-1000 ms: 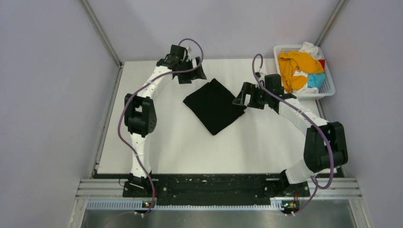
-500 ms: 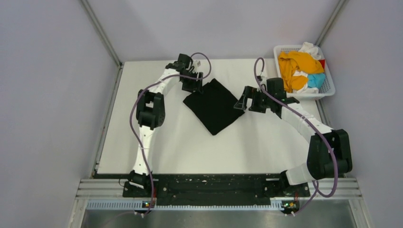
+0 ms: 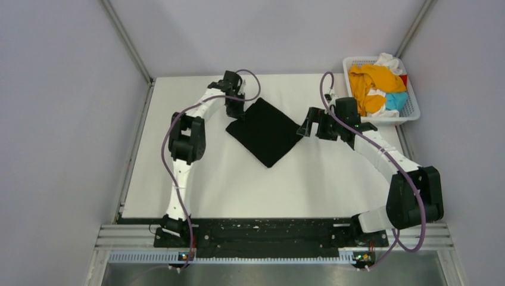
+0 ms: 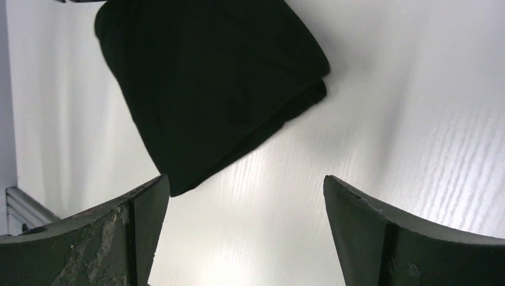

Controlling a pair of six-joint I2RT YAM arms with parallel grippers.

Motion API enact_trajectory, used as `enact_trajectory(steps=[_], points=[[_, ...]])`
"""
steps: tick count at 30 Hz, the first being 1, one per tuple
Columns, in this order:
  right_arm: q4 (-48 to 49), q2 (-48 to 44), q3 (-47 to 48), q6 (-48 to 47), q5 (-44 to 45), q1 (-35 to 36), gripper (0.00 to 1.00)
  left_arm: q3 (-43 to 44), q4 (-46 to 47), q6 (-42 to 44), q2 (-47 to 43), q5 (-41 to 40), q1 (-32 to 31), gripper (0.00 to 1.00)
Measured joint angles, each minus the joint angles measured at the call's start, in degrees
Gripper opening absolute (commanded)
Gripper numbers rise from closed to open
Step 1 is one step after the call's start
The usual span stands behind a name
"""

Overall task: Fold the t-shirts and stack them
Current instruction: Put the neatly folded tshirt into the corner of the board with the left arm

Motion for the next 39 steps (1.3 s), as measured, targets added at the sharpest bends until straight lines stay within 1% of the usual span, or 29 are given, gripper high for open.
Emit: enact_trajectory(steps=[3,5,7,11,14,18,21,26,33,38,39], points=[[-0.5,-0.8,0.0,-0.4,3.6,0.0,0.99,-2.7,0.0,-2.9,-2.1,-5.6,0.9,0.0],[-0.8,-1.6,0.1,-0.8,6.0,0.0,0.99,-4.4,0.2,-5.0,-3.5,-8.5,2.6,0.0],[-1.0,-2.4,0.1,-1.0,8.6,0.0,0.99,-6.2,0.4,-7.1,-4.8,-11.4,6.0,0.0],[-1.0,-3.2,0.7,-1.2,12.4,0.0,0.99,-6.6,1.5,-8.8,-5.3,-15.5,14.1,0.0],[0.3,-3.6,0.9,-1.4,13.6,0.0,0.99,-4.9,1.2,-8.8,-4.9,-17.5,20.0,0.0],[1.8,-3.6,1.1,-1.4,14.1,0.0,0.99,2.5,0.9,-8.4,-2.0,-20.7,25.3,0.0],[2.8,-3.6,1.5,-1.2,14.4,-0.1,0.99,8.0,1.1,-8.8,0.7,-21.9,27.5,0.0],[3.9,-3.6,3.0,-0.7,15.1,-0.1,0.99,13.1,1.3,-11.2,4.2,-23.9,30.1,0.0],[4.3,-3.6,3.0,-0.2,15.7,-0.1,0.99,14.4,2.8,-15.0,5.8,-25.6,33.8,0.0],[4.2,-3.6,3.0,0.2,16.1,-0.1,0.99,14.6,3.8,-16.0,6.2,-27.4,34.7,0.0],[4.2,-3.6,3.0,0.3,16.1,-0.1,0.99,14.6,3.9,-16.1,6.2,-27.9,34.7,0.04]])
